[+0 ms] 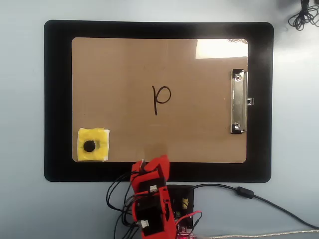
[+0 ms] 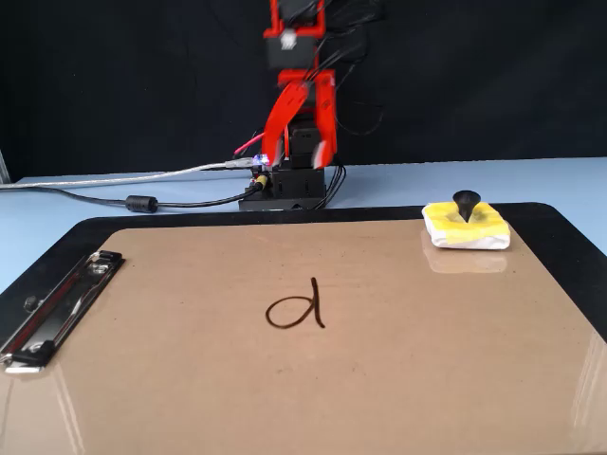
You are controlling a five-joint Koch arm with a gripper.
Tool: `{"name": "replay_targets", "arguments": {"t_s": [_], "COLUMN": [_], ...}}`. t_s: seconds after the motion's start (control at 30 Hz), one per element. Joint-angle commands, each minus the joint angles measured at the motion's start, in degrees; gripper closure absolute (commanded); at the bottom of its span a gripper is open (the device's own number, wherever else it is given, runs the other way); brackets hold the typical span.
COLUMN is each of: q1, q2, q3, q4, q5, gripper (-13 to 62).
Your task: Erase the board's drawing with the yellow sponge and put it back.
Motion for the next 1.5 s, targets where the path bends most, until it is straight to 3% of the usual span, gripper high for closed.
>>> {"name": "replay_targets", "arguments": {"t_s": [0.0, 0.2, 0.4, 0.67, 1.03, 1.13, 1.4, 1.47], "q1": [-11.1, -35.6, -42.3, -42.4, -42.4, -42.3, -40.6, -39.3], "q2": [1.8, 0.4, -5.2, -21.0, -29.0, -29.6, -29.6, -29.6], "q3": [-1.3, 13.4, 29.5, 30.0, 29.9, 30.1, 30.2, 30.0], "q4": [-11.1, -57.6, -89.6, -98.1, -105.2, -105.8, -107.1, -107.1], "q5": [-5.4, -22.3, -20.7, -14.4, -13.2, -12.7, -12.1, -12.0], "gripper": [15.7, 15.7, 15.7, 15.7, 17.1, 22.9, 54.8, 57.3]}}
